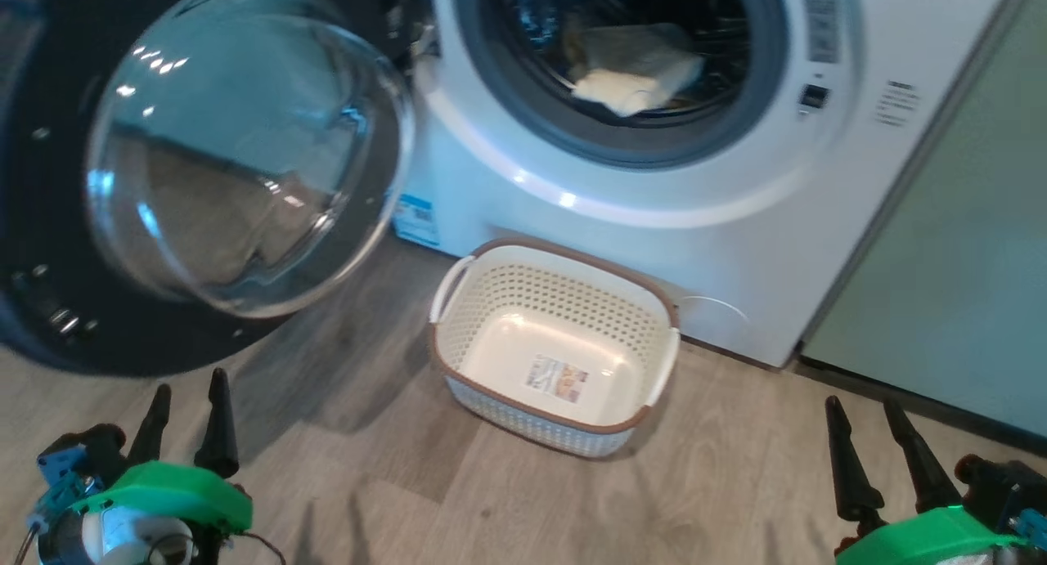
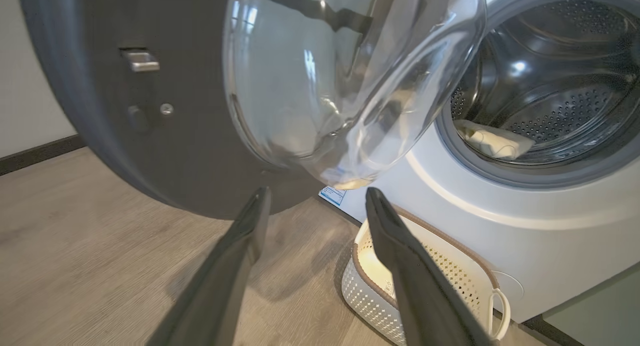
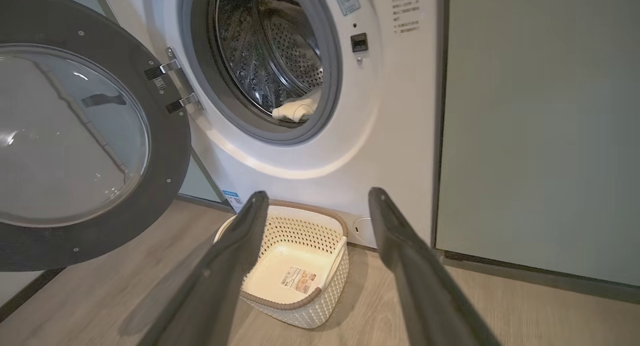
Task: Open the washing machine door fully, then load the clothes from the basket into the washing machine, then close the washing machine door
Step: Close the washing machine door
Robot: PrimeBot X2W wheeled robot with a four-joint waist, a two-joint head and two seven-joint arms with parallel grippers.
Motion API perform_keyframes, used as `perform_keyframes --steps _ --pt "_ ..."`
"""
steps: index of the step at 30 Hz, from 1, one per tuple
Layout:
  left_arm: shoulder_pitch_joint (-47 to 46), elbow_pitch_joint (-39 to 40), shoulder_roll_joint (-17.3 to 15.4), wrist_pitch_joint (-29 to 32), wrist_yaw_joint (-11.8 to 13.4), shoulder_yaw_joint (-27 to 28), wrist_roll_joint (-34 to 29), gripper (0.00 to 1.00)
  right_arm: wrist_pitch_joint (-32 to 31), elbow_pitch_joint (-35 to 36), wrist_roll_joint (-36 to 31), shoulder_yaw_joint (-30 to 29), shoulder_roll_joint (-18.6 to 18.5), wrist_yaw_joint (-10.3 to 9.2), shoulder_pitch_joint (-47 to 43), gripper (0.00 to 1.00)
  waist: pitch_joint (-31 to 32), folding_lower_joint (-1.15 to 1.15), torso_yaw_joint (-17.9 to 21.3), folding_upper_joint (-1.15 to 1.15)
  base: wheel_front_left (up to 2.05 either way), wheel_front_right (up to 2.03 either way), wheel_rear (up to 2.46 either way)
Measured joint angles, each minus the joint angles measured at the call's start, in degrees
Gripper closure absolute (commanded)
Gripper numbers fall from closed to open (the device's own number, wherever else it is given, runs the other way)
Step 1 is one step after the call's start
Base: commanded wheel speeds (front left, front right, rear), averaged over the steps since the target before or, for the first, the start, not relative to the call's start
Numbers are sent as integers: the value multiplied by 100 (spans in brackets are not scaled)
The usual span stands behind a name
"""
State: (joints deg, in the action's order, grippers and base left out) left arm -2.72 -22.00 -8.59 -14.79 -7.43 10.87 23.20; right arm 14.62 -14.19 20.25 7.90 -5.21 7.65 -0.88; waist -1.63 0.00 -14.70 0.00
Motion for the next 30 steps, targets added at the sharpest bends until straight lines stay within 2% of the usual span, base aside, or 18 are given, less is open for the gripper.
perform_keyframes --steps 4,14,23,30 --pt "-10 -10 42 0 0 36 -1 0 0 -2 0 0 0 0 4 0 -31 0 -408 0 0 0 0" --pt "-14 -36 166 0 0 160 -51 0 0 -5 0 1 0 0 7 0 -36 0 -1028 0 0 0 0" --pt "-15 -66 185 0 0 200 -51 0 0 -9 0 7 0 0 9 0 -38 0 -1381 0 0 0 0" --pt "-20 -103 187 0 0 240 -52 0 0 -20 0 24 1 0 9 0 18 0 -1486 0 0 0 0"
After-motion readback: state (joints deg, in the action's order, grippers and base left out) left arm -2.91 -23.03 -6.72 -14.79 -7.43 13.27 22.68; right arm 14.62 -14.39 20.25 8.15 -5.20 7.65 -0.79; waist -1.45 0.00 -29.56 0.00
